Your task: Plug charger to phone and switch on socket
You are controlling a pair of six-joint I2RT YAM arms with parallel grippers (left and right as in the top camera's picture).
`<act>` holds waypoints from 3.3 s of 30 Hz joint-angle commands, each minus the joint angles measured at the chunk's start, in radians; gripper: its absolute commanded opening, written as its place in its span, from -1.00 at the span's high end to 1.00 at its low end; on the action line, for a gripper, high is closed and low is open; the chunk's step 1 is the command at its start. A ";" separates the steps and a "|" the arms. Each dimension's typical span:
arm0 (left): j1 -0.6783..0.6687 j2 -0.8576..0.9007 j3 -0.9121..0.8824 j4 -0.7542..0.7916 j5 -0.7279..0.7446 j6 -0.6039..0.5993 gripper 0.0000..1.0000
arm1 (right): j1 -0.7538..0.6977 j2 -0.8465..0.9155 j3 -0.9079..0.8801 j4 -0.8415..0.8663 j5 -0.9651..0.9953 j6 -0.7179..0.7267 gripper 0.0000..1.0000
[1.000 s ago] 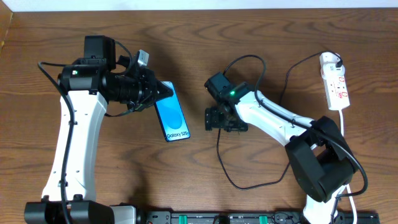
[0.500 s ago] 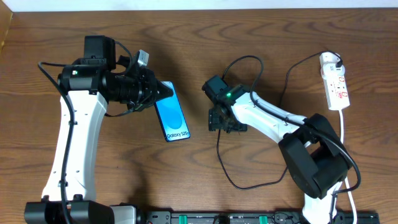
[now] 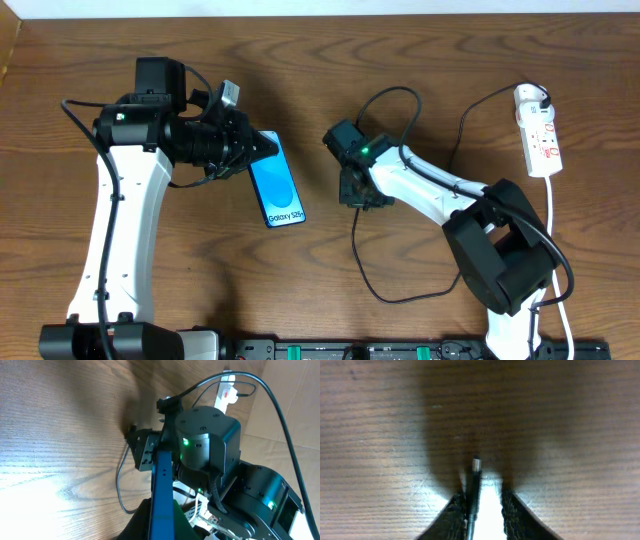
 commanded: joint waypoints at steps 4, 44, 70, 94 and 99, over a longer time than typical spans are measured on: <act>0.004 -0.006 -0.002 -0.005 0.042 0.008 0.86 | 0.010 0.067 -0.014 0.009 -0.071 0.006 0.98; 0.004 -0.006 -0.001 0.830 0.318 -0.225 0.85 | -0.369 0.065 -0.013 0.650 -1.598 -0.181 0.98; 0.005 -0.006 -0.001 1.027 0.145 -0.283 0.85 | -0.304 0.065 -0.013 1.431 -1.598 0.332 0.98; 0.174 0.028 -0.002 1.149 0.262 -0.654 0.85 | -0.303 0.065 -0.013 2.292 -1.596 1.066 0.98; 0.180 0.093 -0.002 1.147 0.313 -0.666 0.85 | -0.284 0.065 -0.013 2.291 -1.594 1.069 0.98</act>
